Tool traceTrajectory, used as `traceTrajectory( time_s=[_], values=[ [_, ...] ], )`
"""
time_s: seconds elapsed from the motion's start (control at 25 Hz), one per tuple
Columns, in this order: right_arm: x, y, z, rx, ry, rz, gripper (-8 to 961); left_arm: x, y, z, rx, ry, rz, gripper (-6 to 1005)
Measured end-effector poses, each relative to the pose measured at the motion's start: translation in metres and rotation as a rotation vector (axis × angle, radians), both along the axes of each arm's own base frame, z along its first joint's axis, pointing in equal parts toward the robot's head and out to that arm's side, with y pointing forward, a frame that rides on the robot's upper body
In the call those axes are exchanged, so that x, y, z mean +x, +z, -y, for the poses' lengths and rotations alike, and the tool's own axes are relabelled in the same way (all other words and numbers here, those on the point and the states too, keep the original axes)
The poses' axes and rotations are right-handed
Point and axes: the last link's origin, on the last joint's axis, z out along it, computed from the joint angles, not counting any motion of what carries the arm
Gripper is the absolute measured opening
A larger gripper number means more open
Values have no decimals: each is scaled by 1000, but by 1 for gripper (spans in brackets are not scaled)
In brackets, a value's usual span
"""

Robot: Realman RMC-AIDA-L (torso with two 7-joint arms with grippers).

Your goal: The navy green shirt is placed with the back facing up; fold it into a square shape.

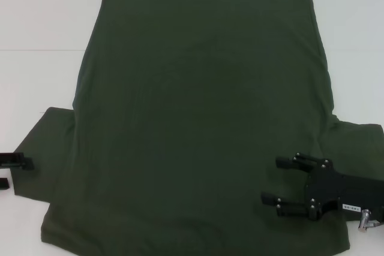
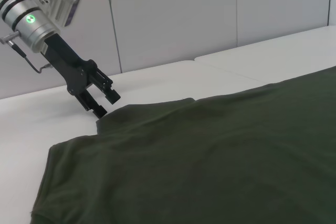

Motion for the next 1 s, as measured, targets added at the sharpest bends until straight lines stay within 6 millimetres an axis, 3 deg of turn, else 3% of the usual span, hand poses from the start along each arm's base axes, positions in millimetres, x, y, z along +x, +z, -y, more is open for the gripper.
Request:
traceTrajectory(
  time_s=[1.0],
  values=[
    [1, -1, 1, -5, -6, -3, 899, 9, -13, -11, -24, -27, 15, 793]
  ],
)
